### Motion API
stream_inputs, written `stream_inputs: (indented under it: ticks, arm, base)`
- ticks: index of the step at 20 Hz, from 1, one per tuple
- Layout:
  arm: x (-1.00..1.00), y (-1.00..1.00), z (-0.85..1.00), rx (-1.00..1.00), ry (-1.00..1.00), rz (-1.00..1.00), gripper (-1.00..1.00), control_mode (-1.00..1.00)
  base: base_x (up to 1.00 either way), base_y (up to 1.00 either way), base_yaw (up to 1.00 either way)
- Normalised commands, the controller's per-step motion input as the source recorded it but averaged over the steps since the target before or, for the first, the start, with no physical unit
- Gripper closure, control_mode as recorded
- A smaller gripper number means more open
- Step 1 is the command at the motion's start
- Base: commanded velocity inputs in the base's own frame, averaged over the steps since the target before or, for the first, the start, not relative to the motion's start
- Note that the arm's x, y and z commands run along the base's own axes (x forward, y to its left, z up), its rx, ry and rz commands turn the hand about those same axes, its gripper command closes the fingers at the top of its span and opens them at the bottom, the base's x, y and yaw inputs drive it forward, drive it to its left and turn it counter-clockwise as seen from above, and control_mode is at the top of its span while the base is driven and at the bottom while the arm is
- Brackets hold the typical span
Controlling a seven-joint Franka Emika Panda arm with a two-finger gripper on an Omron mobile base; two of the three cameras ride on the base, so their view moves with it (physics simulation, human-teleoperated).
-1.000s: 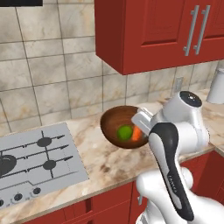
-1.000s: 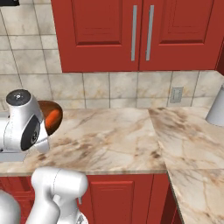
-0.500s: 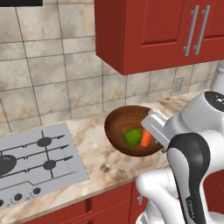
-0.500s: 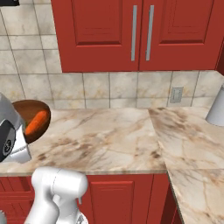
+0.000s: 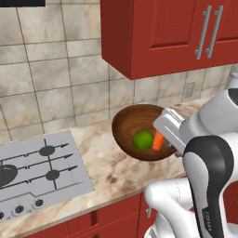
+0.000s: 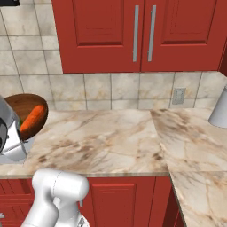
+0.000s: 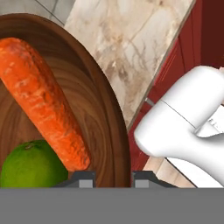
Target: Place the bowl with the carrot and lime on the second highest shelf of the fridge. Place the bowl with the steak and chicken drumstick on the top shelf of the fridge.
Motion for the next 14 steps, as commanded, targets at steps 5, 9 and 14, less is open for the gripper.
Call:
stream_inputs:
  ticks: [5,9,14]
  arm:
    - [0.0,0.0,0.0,0.0,0.0,0.0,1.0,-1.0]
    - [0.0,0.0,0.0,0.0,0.0,0.0,1.0,-1.0]
    - [0.0,0.0,0.0,0.0,0.0,0.0,1.0,1.0]
  base:
    - [0.0,0.0,0.0]
    - [0.0,0.0,0.0]
    - [-0.18,0.0,0.03]
